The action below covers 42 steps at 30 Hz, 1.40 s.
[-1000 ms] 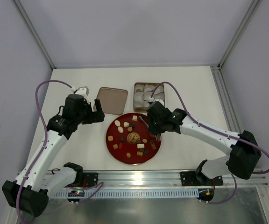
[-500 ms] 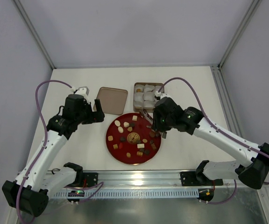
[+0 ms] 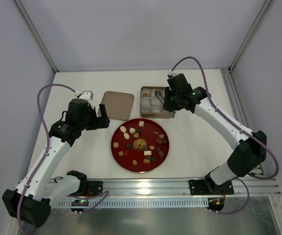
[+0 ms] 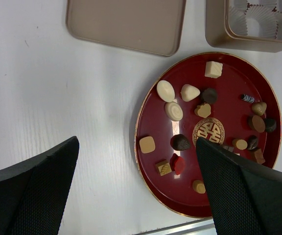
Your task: Pack the chocolate
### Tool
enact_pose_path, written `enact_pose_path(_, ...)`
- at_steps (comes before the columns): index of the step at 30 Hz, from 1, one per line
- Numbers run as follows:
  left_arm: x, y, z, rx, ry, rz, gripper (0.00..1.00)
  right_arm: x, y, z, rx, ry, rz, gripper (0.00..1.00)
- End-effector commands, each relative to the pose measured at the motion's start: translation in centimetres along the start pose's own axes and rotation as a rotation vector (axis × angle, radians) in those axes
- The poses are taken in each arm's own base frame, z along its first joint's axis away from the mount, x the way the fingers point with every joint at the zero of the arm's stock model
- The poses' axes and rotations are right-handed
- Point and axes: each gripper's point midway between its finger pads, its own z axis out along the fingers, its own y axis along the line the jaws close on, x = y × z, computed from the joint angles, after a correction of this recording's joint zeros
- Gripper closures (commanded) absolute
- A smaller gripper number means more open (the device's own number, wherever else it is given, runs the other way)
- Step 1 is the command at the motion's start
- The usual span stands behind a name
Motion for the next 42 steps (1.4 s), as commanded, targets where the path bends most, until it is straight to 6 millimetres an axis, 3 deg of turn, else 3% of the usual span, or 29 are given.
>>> enact_pose_path(1, -0.7, -0.3, -0.3, 0.011, -0.027, 0.006, 0.0, -4.4, 0.7, 1.1, -0.03, -0.088, -0.016, 0.78)
enact_pose_path(5, -0.6, -0.1, -0.3, 0.005, -0.027, 0.005, 0.0, -5.4, -0.1, 4.1, 0.009, -0.051, -0.011, 0.78)
enact_pose_path(8, -0.7, -0.1, -0.3, 0.002, -0.03, 0.005, 0.0, -6.1, 0.0, 5.0, 0.012, -0.05, -0.006, 0.78)
enact_pose_path(15, -0.7, -0.2, -0.3, 0.008, -0.028, 0.005, 0.0, -5.6, 0.1, 6.7, 0.014, -0.016, -0.007, 0.78)
enact_pose_path(26, -0.7, -0.3, -0.3, 0.01, -0.025, 0.006, 0.0, -4.8, -0.2, 7.7, 0.028, 0.012, -0.011, 0.73)
enact_pose_path(38, -0.6, -0.2, -0.3, 0.007, -0.025, 0.003, 0.0, -5.2, -0.1, 7.6, 0.023, 0.002, -0.018, 0.57)
enact_pose_path(42, -0.7, -0.2, -0.3, 0.007, -0.026, 0.003, 0.0, -5.5, -0.1, 7.1, 0.027, -0.004, -0.021, 0.58)
